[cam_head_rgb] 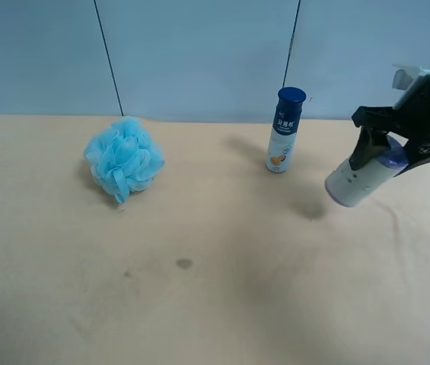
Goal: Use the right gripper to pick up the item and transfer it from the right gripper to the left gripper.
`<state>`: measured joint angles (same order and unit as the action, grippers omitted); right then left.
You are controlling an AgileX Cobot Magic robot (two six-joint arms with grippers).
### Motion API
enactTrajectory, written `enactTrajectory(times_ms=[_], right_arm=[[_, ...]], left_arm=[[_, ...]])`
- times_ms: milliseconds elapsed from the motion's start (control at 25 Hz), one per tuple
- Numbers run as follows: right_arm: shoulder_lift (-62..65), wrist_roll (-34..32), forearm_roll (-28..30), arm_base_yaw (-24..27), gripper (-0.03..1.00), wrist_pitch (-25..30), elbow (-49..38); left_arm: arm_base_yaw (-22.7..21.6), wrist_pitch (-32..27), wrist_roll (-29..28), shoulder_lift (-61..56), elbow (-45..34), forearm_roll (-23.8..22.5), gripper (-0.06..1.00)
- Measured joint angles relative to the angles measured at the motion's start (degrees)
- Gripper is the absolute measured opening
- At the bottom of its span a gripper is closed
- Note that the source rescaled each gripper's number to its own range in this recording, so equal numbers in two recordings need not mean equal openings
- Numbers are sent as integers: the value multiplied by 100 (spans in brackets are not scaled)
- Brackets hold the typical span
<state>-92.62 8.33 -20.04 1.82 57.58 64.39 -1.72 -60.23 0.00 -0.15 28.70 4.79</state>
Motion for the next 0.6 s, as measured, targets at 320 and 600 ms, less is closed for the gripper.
enactTrajectory(times_ms=[320,600], right_arm=[[0,1043,-1624,0,4,635,0],[0,1509,-2402,0,3,891,0]], left_arm=[[0,0,0,0,0,0,100],[0,0,0,0,0,0,100]])
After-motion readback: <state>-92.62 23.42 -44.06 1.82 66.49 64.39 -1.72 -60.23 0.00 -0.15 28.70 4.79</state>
